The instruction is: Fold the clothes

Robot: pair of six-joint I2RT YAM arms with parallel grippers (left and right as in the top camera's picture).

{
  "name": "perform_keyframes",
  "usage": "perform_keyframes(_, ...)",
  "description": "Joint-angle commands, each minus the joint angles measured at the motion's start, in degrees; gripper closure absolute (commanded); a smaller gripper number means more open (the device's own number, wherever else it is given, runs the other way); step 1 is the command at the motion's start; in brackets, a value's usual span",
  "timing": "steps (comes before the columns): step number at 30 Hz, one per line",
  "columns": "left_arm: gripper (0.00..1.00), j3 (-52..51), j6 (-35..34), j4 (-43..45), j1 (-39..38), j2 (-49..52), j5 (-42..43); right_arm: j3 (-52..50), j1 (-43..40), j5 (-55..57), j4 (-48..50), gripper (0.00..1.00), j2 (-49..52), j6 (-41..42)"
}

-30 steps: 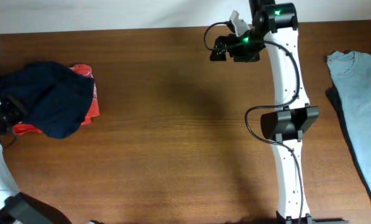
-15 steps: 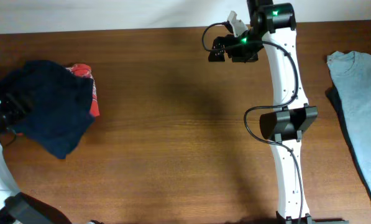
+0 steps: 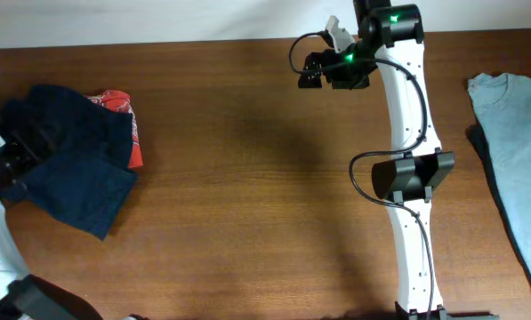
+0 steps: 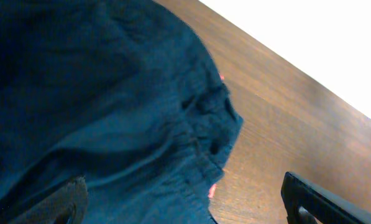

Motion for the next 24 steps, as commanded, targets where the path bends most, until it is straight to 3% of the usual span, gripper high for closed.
perform_keyframes(1,0.01,0.3,5.8,0.4,-4.5,-0.3,-2.2,0.3,0.4,-1.0,0.0,0.01,-0.5,-0.8)
perform_keyframes(6,0.01,0.5,8.8,2.1,-12.8,0.0,-14.3,0.3,0.5,-1.0,0.0,0.01,-0.5,-0.7)
perform_keyframes(14,0.01,0.7,13.5,3.0,-23.5,0.5,-41.4,0.3,1.2,-1.0,0.1,0.01,-0.5,-0.7)
perform_keyframes(24,0.07,0.7,15.6,1.8,-23.9,4.3,-45.8,0.3,1.4,-0.9,0.3,0.01,-0.5,-0.8)
